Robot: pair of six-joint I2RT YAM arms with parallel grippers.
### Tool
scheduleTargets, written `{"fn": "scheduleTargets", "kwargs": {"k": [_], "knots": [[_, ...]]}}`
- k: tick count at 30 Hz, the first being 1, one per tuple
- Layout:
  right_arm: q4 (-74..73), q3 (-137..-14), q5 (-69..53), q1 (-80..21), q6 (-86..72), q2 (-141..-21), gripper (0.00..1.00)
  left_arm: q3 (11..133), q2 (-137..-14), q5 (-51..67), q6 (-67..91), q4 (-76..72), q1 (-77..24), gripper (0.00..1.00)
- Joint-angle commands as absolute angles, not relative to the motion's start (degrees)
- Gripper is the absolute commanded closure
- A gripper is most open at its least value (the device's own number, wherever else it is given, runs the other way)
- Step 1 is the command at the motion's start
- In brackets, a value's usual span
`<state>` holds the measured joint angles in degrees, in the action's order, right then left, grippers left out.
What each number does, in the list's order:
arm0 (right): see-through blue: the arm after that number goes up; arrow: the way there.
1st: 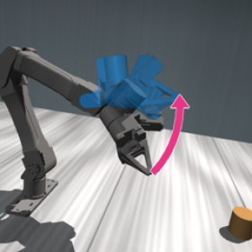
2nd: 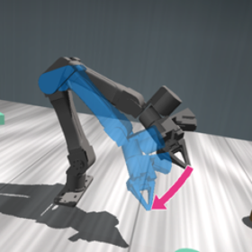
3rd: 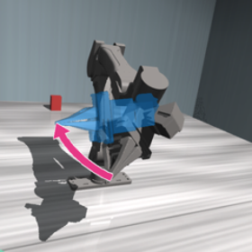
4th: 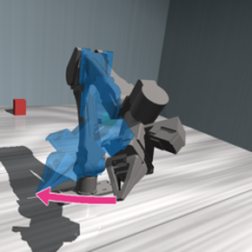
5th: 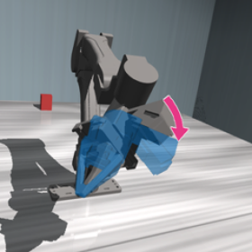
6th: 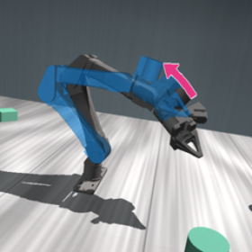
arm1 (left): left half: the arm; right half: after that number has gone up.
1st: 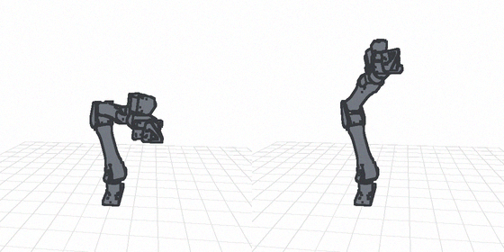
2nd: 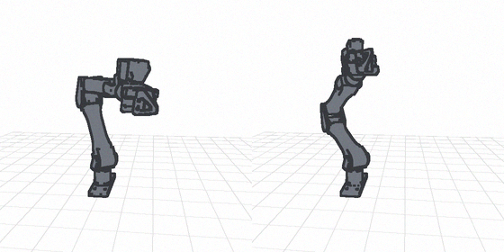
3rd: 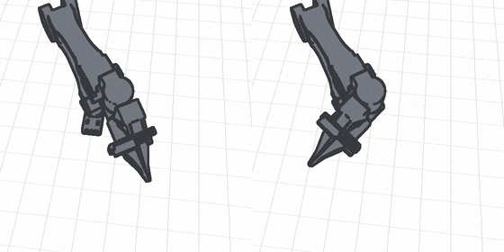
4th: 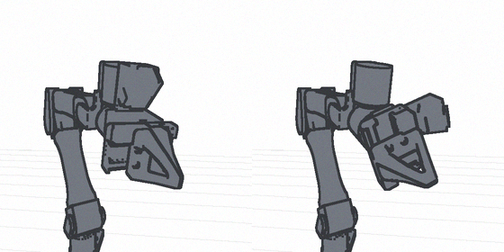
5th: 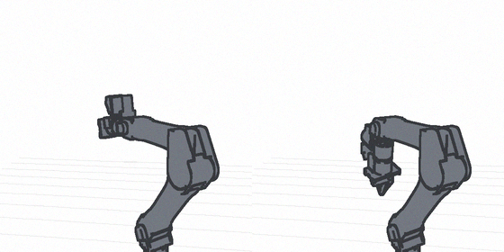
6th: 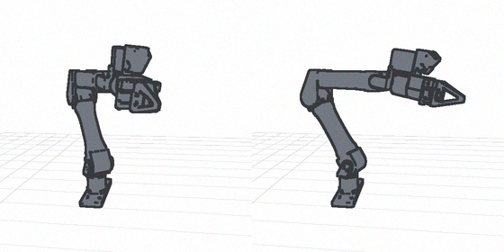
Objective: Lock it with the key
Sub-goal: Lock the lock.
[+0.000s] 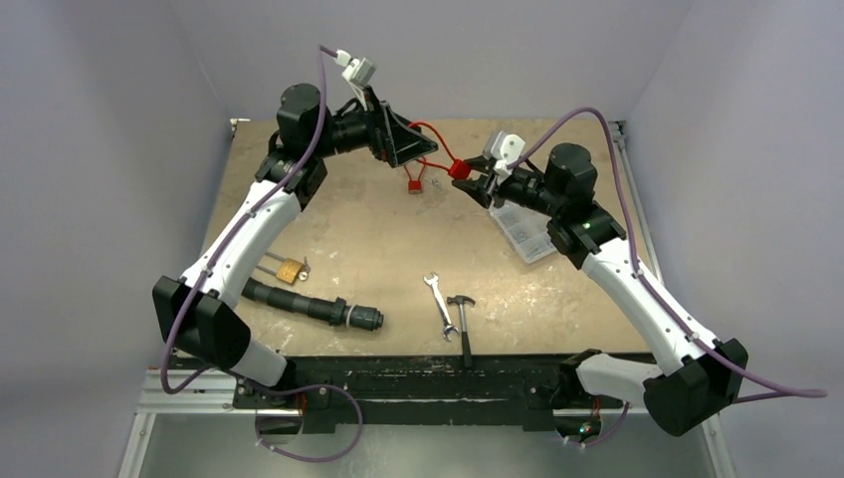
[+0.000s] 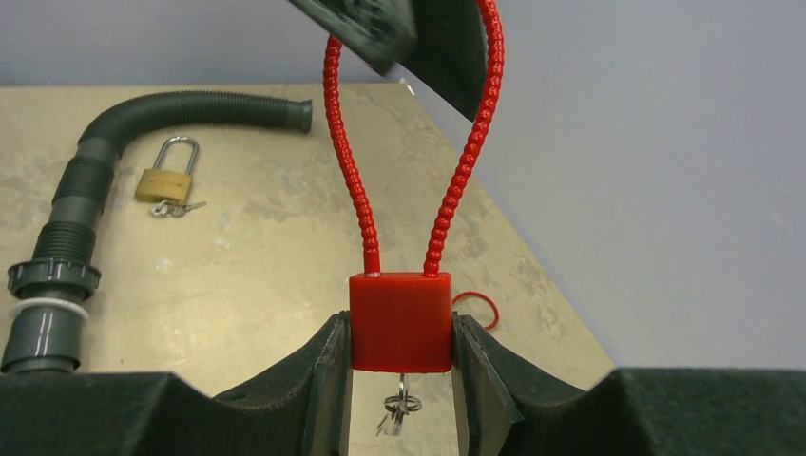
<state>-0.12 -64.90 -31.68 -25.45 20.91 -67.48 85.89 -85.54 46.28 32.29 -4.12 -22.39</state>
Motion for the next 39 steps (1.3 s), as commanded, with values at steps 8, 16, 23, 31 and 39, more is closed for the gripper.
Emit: {"fn": "scheduleTargets", "kwargs": {"k": [8, 16, 23, 31, 39], "knots": [[-7.58, -68.73, -37.06, -25.39, 29.62, -66.53, 1.00, 89.89, -89.91, 54.38, 34.54, -1.40, -20.39, 0.27], [-8.90, -70.46, -36.91, -25.53, 30.50, -68.48, 1.00, 90.45, -91.88, 56.88, 35.76, 1.46, -21.01, 0.53], [-10.29, -71.52, -36.80, -25.84, 31.40, -69.84, 1.00, 90.78, -92.61, 58.52, 36.39, 4.19, -21.27, 0.64], [-11.14, -72.26, -36.56, -26.02, 31.95, -71.10, 1.00, 86.67, -90.39, 58.42, 41.99, -3.48, -21.12, 1.00], [-9.31, -72.84, -37.27, -26.02, 25.32, -71.55, 0.37, 84.46, -90.24, 59.89, 47.83, -11.18, -17.53, 1.00]]}}
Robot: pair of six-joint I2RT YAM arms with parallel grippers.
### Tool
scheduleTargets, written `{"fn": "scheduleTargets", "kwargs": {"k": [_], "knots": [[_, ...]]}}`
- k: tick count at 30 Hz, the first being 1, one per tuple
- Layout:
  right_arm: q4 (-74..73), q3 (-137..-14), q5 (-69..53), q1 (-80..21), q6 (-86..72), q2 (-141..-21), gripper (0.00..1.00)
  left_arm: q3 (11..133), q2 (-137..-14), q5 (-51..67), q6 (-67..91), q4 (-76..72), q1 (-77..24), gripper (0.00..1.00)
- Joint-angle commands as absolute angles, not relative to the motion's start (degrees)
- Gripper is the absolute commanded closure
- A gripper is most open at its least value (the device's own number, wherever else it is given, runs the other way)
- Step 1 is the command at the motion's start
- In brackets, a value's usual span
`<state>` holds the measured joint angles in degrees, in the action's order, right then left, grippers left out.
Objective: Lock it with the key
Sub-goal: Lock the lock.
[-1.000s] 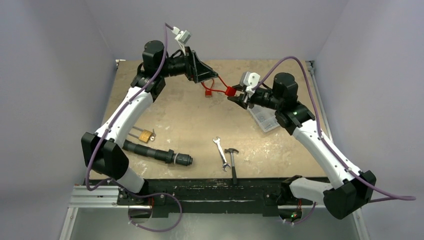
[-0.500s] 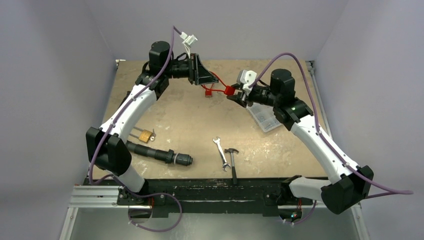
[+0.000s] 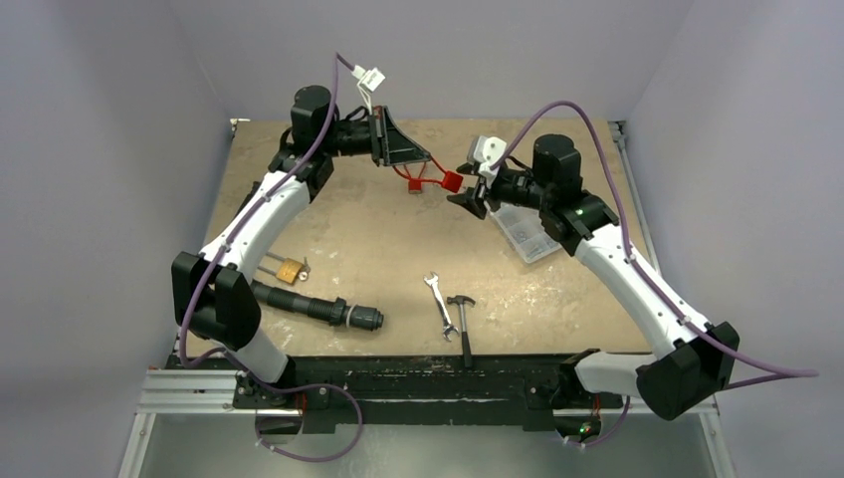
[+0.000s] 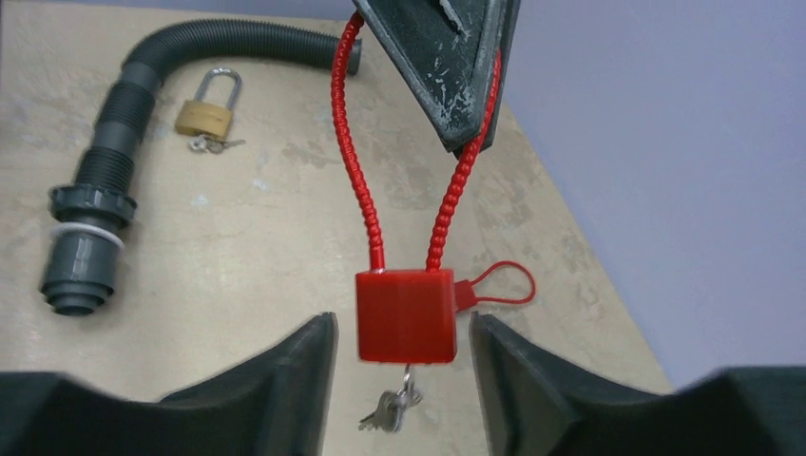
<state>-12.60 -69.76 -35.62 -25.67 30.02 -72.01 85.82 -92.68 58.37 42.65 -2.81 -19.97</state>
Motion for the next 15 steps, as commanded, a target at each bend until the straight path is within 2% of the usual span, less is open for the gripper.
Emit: {"fn": "scheduleTargets", "kwargs": {"k": [1, 5, 7, 15], "knots": [[-9.15, -72.97, -37.06, -25.95, 23.99, -71.42, 0.28, 84.37, -90.26, 59.86, 48.26, -11.71, -16.84, 1.00], [-9.71, -73.43, -37.36, -25.59, 21.32, -70.06, 0.17, 84.10, -91.08, 61.55, 52.98, -15.73, -14.08, 1.00], [-10.48, -73.11, -37.15, -25.04, 20.32, -69.15, 0.14, 83.71, -91.35, 62.95, 56.07, -19.37, -13.13, 1.00], [-15.10, -75.61, -47.45, -18.90, 16.37, -70.33, 0.34, 81.79, -90.69, 68.42, 63.01, -29.23, -12.66, 1.00]]}}
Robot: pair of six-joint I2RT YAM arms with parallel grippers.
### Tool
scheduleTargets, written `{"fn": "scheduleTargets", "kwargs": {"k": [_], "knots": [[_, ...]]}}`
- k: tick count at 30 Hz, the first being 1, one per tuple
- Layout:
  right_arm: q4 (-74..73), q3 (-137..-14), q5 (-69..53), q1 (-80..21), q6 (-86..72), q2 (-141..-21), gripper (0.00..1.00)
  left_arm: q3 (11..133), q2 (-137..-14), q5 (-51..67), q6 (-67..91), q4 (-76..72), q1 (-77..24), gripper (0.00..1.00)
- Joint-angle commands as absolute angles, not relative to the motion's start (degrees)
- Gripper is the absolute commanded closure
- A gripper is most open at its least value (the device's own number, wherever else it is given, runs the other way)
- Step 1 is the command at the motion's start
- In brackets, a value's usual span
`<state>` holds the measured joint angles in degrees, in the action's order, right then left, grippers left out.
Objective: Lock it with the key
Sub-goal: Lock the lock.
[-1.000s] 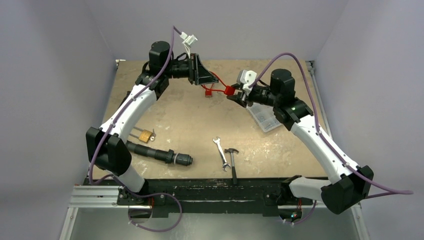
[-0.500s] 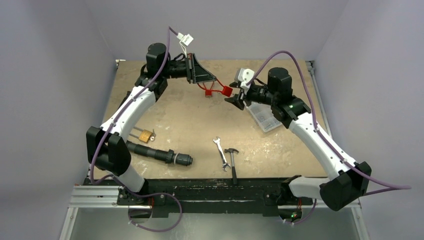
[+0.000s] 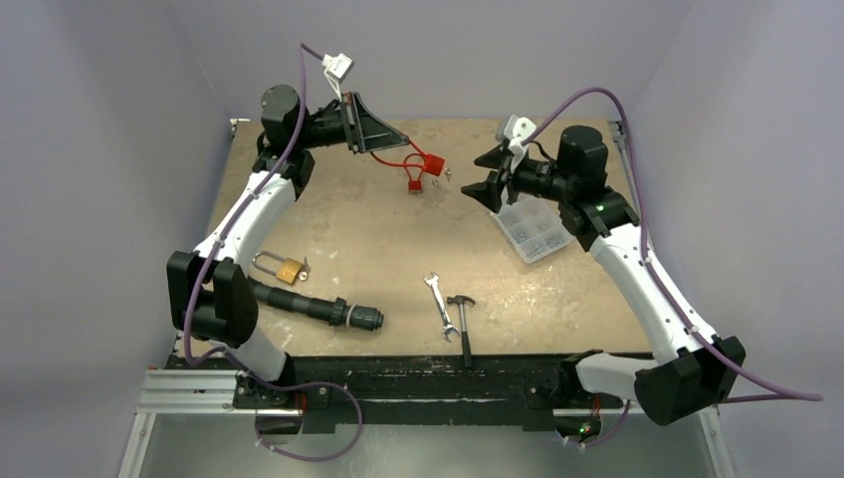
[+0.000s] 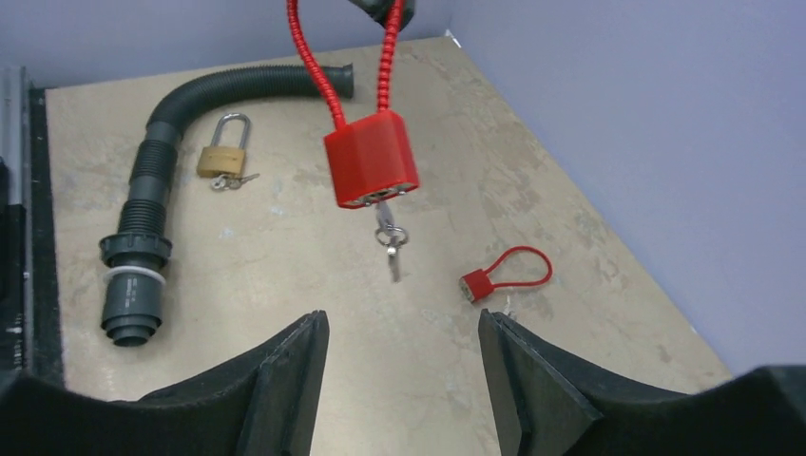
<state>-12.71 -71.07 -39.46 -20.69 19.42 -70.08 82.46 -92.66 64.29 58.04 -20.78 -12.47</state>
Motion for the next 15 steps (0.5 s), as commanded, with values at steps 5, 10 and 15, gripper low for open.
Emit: {"fn": "scheduleTargets", "kwargs": {"k": [5, 10, 15], "knots": [[-34.91, -89.45, -61.87, -18.89, 19.46, -78.40, 0.27, 81.13, -89.71, 72.80, 60.99, -33.40, -12.66, 1.00], [-50.31, -96.88, -71.11, -18.90, 19.29, -84.58, 0.30, 79.17, -87.99, 76.11, 56.35, -40.20, -12.95, 1.00], [-39.68, -89.85, -75.98, -19.38, 6.57, -82.75, 0.28, 76.79, -84.24, 77.09, 45.19, -37.38, -14.29, 1.00]]}}
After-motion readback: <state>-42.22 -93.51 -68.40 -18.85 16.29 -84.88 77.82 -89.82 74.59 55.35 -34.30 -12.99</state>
